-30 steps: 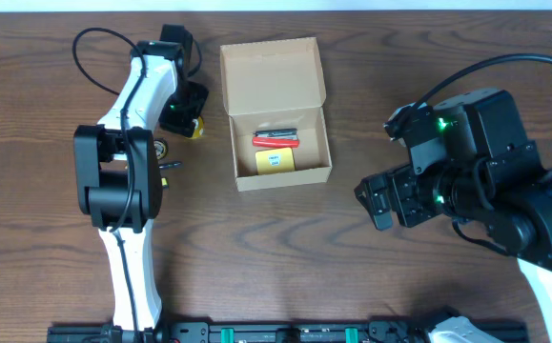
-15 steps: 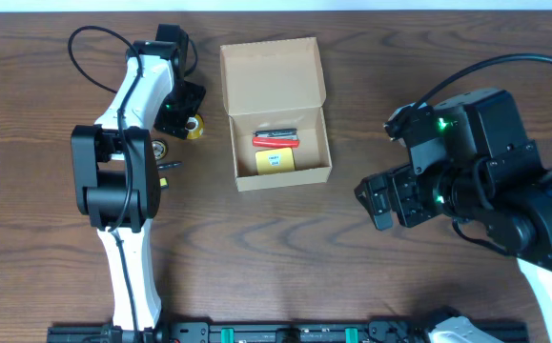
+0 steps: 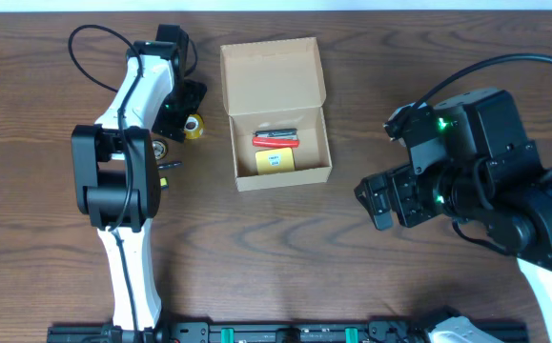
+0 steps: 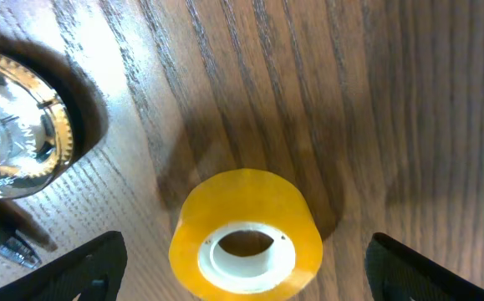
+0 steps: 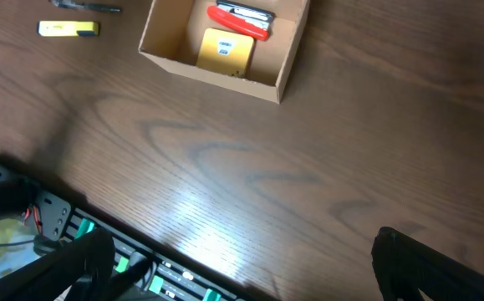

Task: Pack container
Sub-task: 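Close the left gripper on the yellow tape roll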

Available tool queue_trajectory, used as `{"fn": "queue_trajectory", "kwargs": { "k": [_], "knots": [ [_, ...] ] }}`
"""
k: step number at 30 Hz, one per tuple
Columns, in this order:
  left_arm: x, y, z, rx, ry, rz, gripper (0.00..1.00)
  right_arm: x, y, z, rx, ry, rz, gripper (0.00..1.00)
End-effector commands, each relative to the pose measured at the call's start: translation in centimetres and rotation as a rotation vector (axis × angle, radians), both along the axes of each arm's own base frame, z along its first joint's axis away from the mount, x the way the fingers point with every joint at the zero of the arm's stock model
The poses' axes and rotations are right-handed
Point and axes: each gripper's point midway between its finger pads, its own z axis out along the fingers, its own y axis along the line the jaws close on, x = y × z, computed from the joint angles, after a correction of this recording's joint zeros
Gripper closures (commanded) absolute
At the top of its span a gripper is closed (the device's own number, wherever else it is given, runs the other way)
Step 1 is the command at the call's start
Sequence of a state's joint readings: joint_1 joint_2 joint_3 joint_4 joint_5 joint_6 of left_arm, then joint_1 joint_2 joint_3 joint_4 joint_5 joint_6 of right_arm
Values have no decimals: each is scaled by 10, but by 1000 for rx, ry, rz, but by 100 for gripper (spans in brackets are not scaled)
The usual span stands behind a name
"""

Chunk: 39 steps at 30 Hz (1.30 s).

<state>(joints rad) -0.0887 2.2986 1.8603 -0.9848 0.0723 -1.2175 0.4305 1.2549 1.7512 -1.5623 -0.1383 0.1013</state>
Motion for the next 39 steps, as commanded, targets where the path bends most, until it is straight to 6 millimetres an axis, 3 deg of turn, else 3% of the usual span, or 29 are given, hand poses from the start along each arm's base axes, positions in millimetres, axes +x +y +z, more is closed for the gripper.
{"fn": "queue_trajectory", "kwargs": {
  "k": [1,12,39],
  "knots": [
    [1,2,-12,4,21,-6,8,1,-2,0,-8,-4,4,1],
    [-1,3,-15,6,25,-4,14,1,-2,0,-8,-4,4,1],
    [-7,2,-24,-4,43,-1,16,1,-2,0,-8,-4,4,1]
  ]
}}
